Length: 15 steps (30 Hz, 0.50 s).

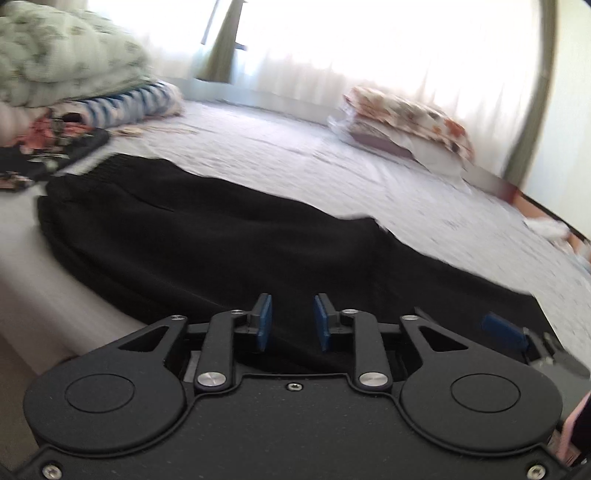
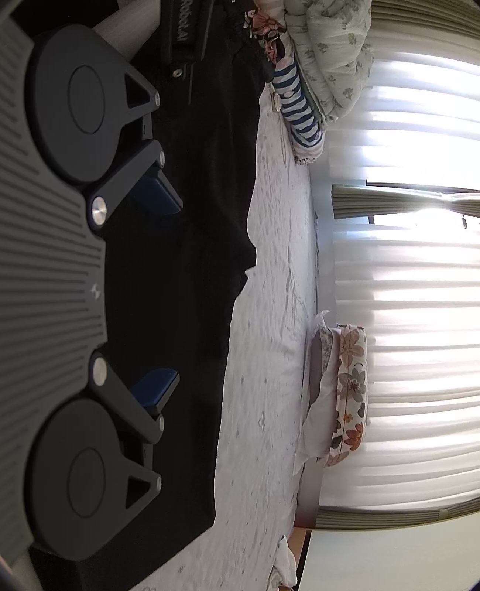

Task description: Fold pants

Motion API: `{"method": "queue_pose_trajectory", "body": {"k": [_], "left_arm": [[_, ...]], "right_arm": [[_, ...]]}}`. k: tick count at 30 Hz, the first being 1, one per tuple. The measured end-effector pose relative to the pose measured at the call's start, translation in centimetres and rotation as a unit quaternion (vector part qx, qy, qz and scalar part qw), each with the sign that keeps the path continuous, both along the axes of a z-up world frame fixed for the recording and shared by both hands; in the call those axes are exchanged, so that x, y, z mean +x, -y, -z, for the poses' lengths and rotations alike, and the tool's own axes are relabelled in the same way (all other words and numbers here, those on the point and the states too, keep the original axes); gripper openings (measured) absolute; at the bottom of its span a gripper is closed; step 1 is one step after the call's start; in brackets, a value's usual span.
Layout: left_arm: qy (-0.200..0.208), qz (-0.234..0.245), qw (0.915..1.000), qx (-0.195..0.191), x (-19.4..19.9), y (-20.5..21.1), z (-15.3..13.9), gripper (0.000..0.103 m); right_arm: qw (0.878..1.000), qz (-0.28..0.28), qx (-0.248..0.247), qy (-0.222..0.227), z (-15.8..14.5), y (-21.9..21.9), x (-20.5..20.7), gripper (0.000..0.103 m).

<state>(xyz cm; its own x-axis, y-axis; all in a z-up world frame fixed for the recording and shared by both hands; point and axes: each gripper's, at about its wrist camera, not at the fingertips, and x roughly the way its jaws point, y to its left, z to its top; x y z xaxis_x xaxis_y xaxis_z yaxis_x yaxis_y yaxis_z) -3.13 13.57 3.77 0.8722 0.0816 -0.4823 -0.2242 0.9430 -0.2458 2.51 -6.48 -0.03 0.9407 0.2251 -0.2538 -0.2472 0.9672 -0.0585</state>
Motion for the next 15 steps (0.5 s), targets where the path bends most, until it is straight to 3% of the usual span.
{"method": "queue_pose_trajectory", "body": {"k": [2, 5, 8, 11, 15], "left_arm": [[0.015, -0.057, 0.9982, 0.0, -0.5, -2.2, -0.3, 0.046], [0.022, -0.144, 0.9893, -0.001, -0.7, -6.0, -0.5, 0.053], [0.021, -0.218, 0.9754, -0.025, -0.3, -9.5, -0.2, 0.061], [0.026, -0.278, 0.9589, -0.049, -0.1, -12.5, 0.4, 0.064], [0.047, -0.318, 0.9433, -0.083, 0.9, -15.3, 1.4, 0.074]], "right_arm": [[1.0, 0.001, -0.02, -0.015, 0.6, -1.7, 0.7, 0.092], [0.999, 0.009, -0.029, -0.022, 1.8, -3.0, 0.9, 0.091], [0.999, 0.019, -0.024, -0.026, 1.8, -3.2, 0.7, 0.091], [0.999, 0.017, -0.022, -0.026, 1.8, -3.2, 0.7, 0.091], [0.999, 0.014, -0.025, -0.025, 1.9, -3.2, 0.8, 0.092]]}}
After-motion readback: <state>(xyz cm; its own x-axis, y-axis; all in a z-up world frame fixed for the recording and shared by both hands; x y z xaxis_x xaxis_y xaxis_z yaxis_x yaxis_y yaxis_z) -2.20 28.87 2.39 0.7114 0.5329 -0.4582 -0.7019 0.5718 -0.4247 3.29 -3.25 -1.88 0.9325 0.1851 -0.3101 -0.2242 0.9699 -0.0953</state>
